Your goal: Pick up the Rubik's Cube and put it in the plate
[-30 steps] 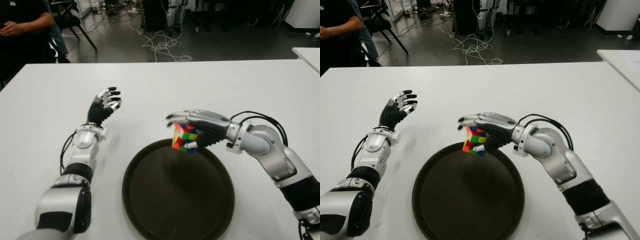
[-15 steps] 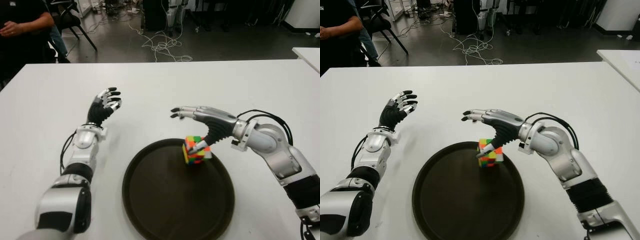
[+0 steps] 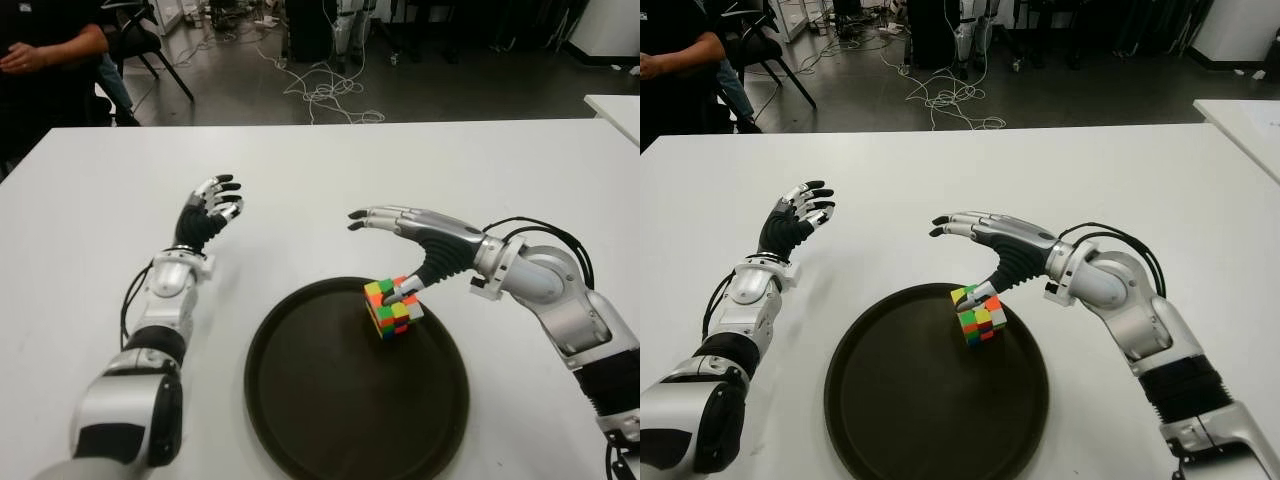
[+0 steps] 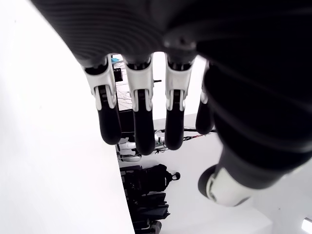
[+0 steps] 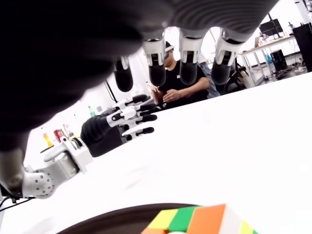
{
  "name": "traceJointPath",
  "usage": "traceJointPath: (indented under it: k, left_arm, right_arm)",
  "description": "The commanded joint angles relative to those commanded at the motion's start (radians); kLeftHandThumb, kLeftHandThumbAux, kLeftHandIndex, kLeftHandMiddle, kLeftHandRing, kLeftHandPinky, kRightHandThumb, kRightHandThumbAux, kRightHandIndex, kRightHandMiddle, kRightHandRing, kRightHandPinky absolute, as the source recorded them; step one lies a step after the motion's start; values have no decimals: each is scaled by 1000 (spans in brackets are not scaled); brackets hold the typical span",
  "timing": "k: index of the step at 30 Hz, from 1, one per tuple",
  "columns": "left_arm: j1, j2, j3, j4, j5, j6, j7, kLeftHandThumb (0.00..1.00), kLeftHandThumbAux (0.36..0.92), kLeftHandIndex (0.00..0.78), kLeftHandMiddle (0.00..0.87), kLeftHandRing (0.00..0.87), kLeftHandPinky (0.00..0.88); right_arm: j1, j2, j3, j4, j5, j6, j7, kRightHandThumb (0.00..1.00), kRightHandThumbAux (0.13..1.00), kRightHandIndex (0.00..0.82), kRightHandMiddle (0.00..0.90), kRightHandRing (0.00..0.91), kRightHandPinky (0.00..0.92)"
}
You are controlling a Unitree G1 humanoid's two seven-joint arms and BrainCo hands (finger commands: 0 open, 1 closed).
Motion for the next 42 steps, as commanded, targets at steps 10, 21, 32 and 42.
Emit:
traceJointPath:
  k: [10,21,32,42]
  left_arm:
    - [-4,-8,4,1,-7,7,1,117,768,215,257,258,262]
    - [-9,-9,-2,3,0,13,15,125,787,217,260,253,258]
    - [-12,-6,-7,8,4,23,18,131,766,208,261,256,256]
    - [-12,-9,-12,7,2,20,4,133,770,211,260,254,249]
  right_arm:
    - [-36,173,-161,110,170,5,-214,0,510,0,0,0,0]
    - [-43,405,-349,383,247,-26,-596,1,798,95,201,189,205]
    - [-147,453,-393,902,230,10,-760,47,827,176,264,262,292]
    - [-255,422,-327,1035,131,34,-873,73,792,170,248,250,265]
